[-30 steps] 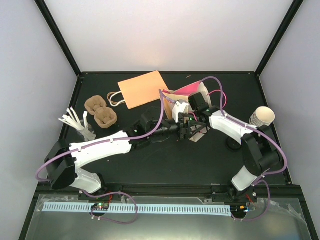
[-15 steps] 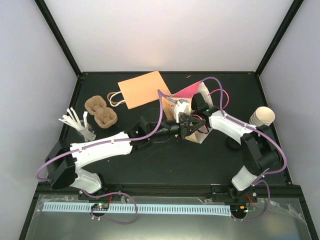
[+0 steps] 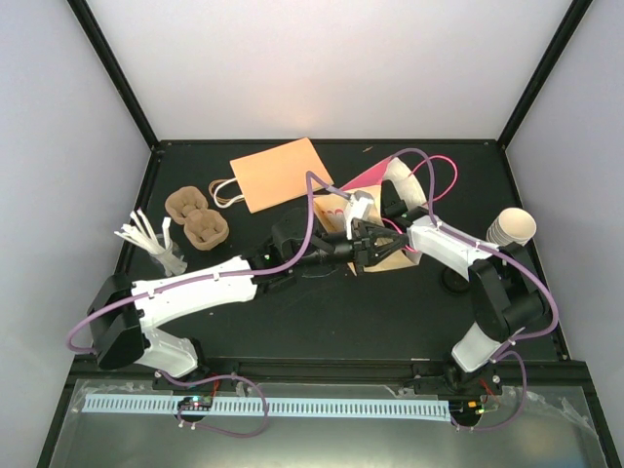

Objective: Pack the takeout coffee

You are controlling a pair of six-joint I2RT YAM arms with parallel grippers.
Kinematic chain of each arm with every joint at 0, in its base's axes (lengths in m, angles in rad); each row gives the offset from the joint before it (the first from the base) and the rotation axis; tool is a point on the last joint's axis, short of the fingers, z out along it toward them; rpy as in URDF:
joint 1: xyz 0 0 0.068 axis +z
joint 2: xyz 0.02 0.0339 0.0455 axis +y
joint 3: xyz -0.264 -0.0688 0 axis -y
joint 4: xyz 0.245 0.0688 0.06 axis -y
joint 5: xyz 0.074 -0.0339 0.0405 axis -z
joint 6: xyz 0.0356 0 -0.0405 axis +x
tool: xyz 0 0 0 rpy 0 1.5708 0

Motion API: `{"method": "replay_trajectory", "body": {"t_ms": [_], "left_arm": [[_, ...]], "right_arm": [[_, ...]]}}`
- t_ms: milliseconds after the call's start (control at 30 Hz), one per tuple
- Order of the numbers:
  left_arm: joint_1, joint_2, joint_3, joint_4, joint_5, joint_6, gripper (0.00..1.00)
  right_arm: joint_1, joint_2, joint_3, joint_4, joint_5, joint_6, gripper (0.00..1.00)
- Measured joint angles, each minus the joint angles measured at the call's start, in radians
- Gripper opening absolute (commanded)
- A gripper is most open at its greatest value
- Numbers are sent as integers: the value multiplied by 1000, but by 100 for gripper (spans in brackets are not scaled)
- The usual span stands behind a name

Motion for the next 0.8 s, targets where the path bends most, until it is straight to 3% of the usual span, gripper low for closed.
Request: {"method": "replay_trajectory", "body": {"t_ms": [300, 800], "left_arm": [[0, -28, 0, -14, 0, -6, 2], [1, -64, 0, -59, -1, -14, 1]], "right_arm": [[1, 0, -19, 18, 70, 13, 1], [37, -35, -22, -3, 325, 80, 1]]}}
